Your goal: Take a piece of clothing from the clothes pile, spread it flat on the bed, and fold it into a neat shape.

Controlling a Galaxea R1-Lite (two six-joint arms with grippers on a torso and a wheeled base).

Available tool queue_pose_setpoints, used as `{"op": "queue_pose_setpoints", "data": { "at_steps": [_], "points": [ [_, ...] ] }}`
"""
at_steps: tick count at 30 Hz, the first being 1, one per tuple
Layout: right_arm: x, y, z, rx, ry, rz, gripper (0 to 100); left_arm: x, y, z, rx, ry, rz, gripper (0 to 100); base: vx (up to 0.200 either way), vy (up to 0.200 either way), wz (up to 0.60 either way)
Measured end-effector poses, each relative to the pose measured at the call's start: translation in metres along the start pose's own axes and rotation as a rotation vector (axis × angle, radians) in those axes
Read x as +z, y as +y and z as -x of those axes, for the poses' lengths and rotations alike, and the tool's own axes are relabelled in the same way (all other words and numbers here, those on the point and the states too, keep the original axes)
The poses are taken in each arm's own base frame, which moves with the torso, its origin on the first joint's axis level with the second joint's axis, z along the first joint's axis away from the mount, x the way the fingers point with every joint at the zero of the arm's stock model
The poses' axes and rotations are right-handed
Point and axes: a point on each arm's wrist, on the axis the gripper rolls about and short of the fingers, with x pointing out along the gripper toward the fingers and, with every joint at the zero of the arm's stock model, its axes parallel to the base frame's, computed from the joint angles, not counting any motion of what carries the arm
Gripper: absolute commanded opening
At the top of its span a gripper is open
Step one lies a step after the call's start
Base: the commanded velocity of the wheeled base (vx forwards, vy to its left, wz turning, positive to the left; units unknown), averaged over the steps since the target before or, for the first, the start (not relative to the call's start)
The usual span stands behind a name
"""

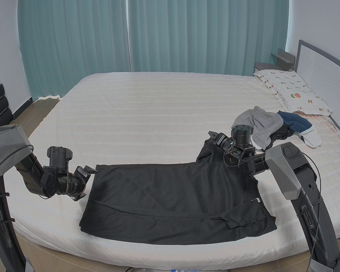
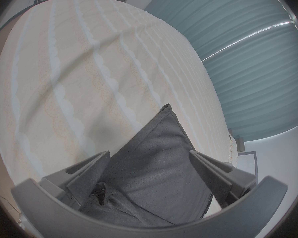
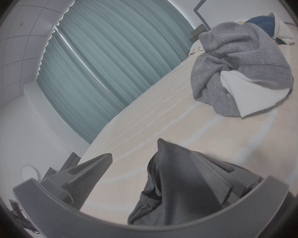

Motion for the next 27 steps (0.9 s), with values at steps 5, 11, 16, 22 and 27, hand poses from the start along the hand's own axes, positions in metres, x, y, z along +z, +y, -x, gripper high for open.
{"op": "queue_pose_setpoints", "data": {
  "at_steps": [5,11,16,22,27],
  "points": [
    [0.006,-0.007,0.008,-0.029,0.027,-0.001,100,0.001,0.000,0.000,-0.001,-0.002,0.002,100,0.000,0.000,0.00],
    [0.013,-0.017,0.020,-0.069,0.059,-0.006,100,0.001,-0.001,0.000,-0.003,-0.002,0.004,100,0.000,0.000,0.00],
    [0.019,-0.032,0.033,-0.112,0.101,-0.015,100,0.005,-0.005,-0.001,-0.018,-0.014,0.017,100,0.000,0.000,0.00],
    [0.026,-0.043,0.053,-0.107,0.184,-0.024,100,0.017,-0.020,-0.003,-0.069,-0.054,0.038,100,0.000,0.000,0.00],
    [0.035,-0.046,0.062,-0.108,0.194,-0.006,100,0.025,-0.032,-0.007,-0.105,-0.080,0.028,100,0.000,0.000,0.00]
  ]
}}
